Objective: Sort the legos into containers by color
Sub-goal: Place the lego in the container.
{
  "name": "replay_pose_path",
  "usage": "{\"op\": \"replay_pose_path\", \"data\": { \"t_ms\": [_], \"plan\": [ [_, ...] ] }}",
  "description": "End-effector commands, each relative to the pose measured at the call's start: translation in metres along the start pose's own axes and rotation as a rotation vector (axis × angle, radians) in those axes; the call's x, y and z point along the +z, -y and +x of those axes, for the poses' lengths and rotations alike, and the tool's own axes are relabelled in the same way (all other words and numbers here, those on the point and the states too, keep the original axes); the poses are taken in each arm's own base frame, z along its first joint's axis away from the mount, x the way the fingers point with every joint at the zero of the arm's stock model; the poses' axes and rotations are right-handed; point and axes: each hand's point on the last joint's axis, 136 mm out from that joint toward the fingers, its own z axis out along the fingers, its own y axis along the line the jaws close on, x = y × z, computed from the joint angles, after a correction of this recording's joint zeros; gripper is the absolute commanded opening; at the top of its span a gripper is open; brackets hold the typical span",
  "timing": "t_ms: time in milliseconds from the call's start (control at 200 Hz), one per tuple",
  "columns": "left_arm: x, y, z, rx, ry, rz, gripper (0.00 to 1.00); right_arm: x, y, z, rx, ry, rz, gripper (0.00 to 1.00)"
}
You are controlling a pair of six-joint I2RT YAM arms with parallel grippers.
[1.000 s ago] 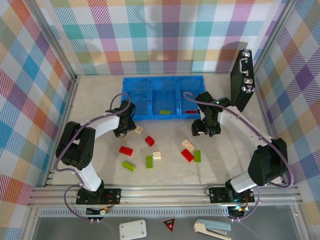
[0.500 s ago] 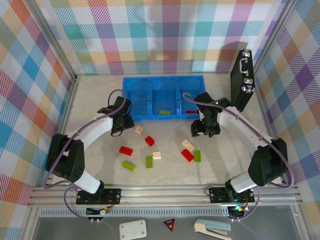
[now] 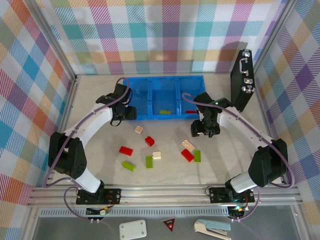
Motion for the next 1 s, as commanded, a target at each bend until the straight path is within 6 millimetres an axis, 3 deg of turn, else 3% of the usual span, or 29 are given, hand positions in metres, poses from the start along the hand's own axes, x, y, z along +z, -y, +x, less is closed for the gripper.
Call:
{"op": "replay_pose_path", "data": {
  "t_ms": [0,400,995],
  "plan": [
    [0.003,0.001,-0.003,0.06,-0.048,0.004,0.63,-0.008,0.004,0.008,0.01,0.012,0.01,0.71],
    [0.029,0.024,-0.037,0.075,-0.063,0.043,0.63,-0.013,0.01,0.013,0.029,0.023,0.032,0.71],
    [0.091,0.033,-0.043,0.12,-0.165,0.018,0.63,-0.015,0.019,0.022,0.054,0.019,0.067,0.71]
  ]
}}
